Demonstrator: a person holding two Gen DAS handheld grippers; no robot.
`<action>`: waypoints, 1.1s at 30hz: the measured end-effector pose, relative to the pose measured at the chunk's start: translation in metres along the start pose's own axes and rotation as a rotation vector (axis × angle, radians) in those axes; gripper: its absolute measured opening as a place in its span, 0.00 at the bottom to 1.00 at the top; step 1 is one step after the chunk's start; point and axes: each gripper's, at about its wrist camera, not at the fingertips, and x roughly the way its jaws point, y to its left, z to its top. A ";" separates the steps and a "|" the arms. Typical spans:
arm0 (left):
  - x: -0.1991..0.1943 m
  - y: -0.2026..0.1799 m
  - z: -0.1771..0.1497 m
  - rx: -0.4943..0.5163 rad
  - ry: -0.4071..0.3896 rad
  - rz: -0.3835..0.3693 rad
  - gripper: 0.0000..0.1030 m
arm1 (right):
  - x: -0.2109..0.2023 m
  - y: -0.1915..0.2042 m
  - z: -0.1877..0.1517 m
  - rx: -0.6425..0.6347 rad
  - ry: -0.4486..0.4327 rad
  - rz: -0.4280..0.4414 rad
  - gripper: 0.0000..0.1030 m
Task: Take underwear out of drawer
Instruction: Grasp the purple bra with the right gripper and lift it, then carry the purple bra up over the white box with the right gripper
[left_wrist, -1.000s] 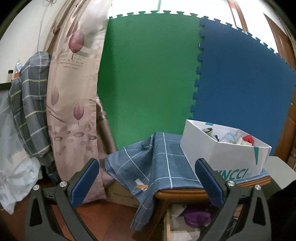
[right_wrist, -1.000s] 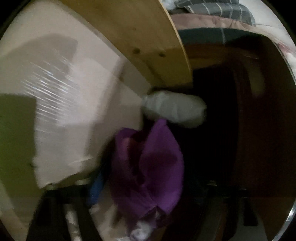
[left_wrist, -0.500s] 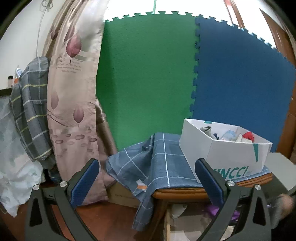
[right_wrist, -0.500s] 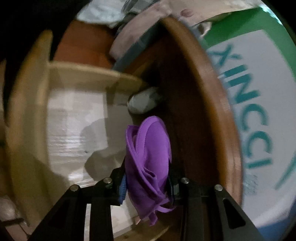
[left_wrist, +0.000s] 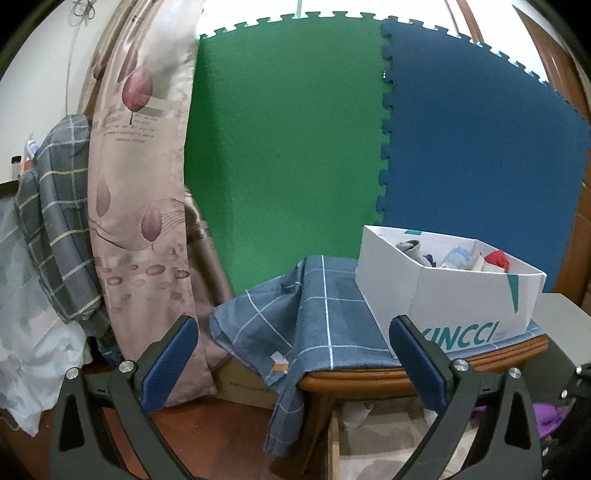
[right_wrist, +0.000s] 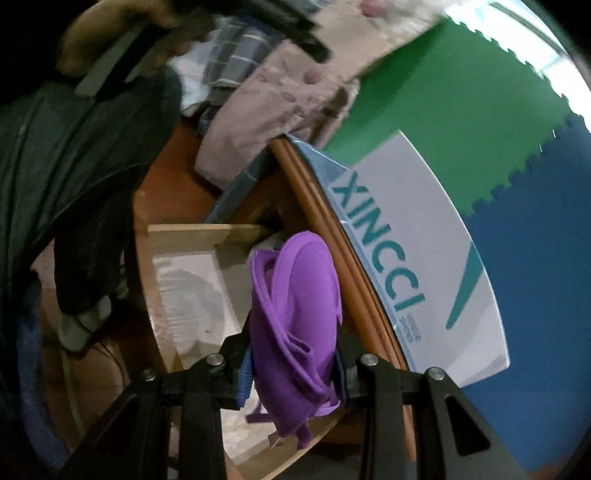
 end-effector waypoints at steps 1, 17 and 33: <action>0.000 -0.001 0.000 0.004 -0.001 -0.001 0.99 | -0.001 -0.010 -0.002 0.055 0.005 0.015 0.33; 0.003 0.010 0.000 -0.060 0.019 0.010 0.99 | -0.126 -0.188 0.068 0.340 -0.214 -0.120 0.33; 0.006 0.005 -0.002 -0.032 0.033 0.018 0.99 | -0.141 -0.277 0.135 0.389 -0.292 -0.257 0.33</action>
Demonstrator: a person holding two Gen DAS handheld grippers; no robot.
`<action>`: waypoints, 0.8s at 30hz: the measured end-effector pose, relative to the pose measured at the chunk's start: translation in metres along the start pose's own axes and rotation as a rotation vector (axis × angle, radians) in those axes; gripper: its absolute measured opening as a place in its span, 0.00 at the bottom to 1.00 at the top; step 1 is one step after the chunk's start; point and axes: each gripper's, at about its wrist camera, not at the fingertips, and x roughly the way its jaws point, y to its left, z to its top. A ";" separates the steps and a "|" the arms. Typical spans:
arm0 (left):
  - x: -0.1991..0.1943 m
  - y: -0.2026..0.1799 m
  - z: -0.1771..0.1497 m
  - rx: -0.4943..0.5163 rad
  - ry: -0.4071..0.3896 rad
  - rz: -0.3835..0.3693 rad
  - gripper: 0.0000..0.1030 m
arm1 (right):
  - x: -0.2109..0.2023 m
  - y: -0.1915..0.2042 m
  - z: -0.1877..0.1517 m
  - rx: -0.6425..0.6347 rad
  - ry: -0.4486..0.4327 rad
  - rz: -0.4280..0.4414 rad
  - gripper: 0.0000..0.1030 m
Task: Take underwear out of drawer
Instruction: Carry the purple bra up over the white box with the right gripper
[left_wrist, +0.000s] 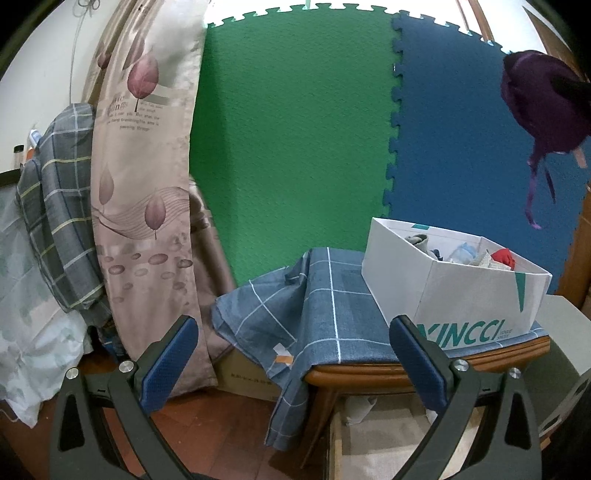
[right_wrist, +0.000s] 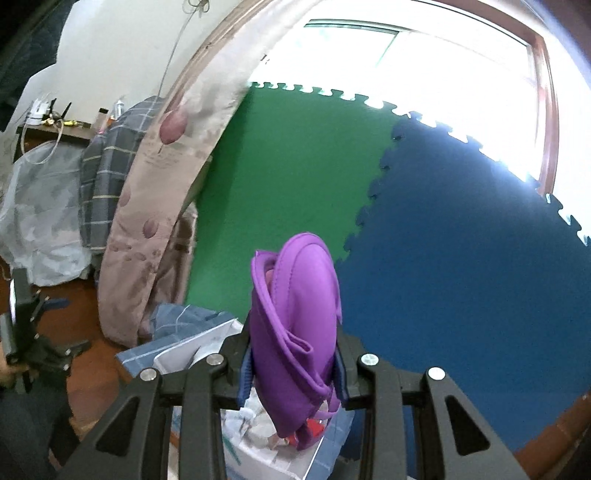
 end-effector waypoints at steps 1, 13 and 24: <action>0.000 0.000 0.000 0.001 -0.001 0.000 0.99 | 0.007 -0.001 0.003 0.000 0.006 -0.005 0.33; 0.002 0.002 -0.003 -0.009 0.008 -0.005 0.99 | 0.112 -0.001 -0.007 -0.011 0.173 -0.079 0.33; 0.001 0.003 -0.003 -0.017 0.013 -0.005 0.99 | 0.191 0.007 -0.069 -0.010 0.373 -0.130 0.34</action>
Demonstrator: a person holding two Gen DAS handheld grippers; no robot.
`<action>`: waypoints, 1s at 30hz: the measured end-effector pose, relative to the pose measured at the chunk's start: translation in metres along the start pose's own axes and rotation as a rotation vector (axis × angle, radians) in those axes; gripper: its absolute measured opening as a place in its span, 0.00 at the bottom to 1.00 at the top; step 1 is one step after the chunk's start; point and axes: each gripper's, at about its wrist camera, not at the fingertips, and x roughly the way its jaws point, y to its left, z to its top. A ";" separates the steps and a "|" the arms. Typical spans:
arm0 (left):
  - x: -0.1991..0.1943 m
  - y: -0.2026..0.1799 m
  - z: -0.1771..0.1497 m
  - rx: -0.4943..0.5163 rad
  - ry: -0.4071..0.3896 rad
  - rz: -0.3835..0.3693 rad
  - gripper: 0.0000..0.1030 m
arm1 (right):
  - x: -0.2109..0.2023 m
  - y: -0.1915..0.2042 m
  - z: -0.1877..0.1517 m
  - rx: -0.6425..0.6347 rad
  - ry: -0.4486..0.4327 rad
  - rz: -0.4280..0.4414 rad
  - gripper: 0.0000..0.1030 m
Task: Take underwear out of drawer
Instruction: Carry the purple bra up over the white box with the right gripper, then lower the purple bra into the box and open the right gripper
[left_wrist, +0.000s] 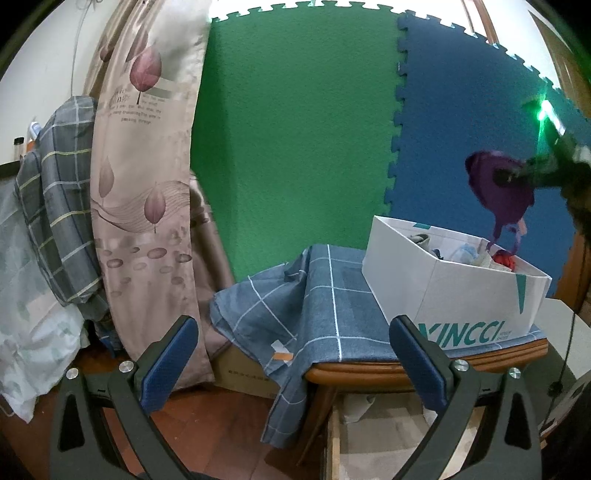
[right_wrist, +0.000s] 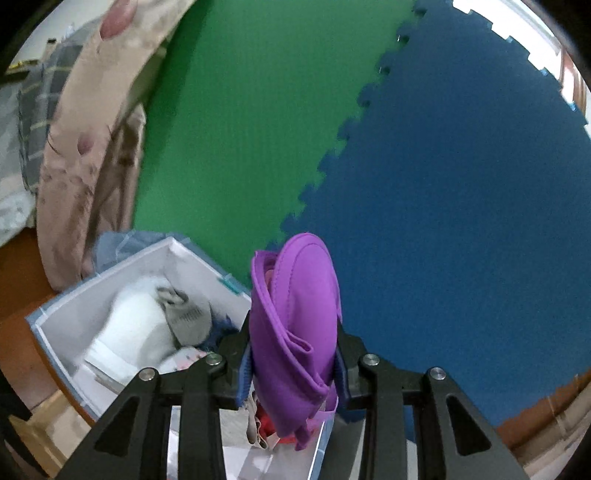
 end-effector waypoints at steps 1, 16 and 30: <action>0.000 0.000 0.000 0.000 0.000 -0.001 0.99 | 0.005 0.001 -0.003 0.000 0.012 -0.004 0.34; 0.003 -0.005 0.000 0.005 0.012 -0.005 0.99 | 0.066 0.024 -0.023 -0.006 0.122 0.008 0.37; 0.007 -0.014 -0.003 0.060 0.037 0.002 0.99 | 0.083 0.027 -0.030 0.174 0.169 0.375 0.74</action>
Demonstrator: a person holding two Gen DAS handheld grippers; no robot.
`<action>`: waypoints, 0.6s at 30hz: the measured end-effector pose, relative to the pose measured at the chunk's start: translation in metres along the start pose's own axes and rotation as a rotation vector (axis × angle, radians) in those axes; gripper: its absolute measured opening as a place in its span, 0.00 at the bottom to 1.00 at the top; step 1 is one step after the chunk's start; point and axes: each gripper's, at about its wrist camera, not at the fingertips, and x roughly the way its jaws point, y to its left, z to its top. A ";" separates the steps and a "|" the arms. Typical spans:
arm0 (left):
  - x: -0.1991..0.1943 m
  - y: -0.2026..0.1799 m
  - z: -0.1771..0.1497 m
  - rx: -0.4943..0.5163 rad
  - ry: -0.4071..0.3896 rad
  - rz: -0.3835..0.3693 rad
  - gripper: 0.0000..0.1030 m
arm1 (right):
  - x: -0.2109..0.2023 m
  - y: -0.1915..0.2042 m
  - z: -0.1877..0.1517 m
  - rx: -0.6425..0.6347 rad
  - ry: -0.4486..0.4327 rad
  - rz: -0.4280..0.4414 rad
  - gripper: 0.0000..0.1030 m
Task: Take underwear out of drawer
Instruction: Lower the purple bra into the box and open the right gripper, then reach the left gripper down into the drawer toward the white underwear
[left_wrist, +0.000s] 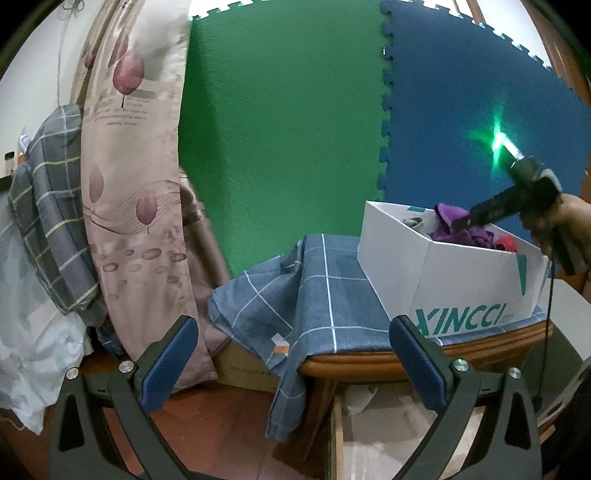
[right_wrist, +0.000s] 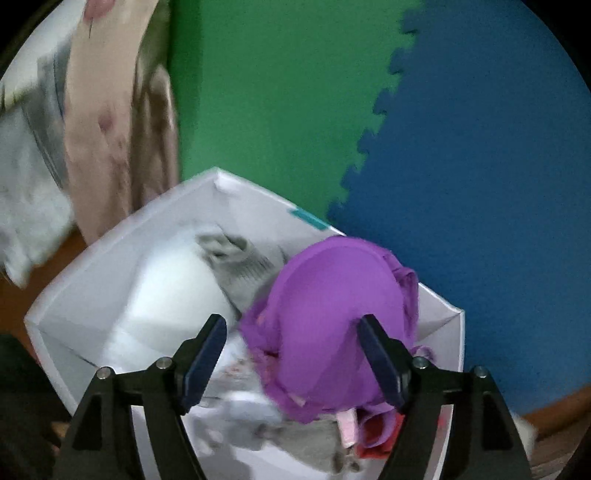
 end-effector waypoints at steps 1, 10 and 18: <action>0.000 -0.001 0.000 0.003 0.002 0.000 0.99 | -0.011 -0.009 -0.003 0.059 -0.037 0.068 0.74; 0.004 -0.033 -0.001 0.155 0.035 -0.071 0.99 | -0.101 -0.089 -0.091 0.386 -0.275 0.249 0.74; 0.000 -0.173 -0.059 0.771 0.092 -0.462 1.00 | -0.123 -0.096 -0.222 0.358 -0.239 0.092 0.75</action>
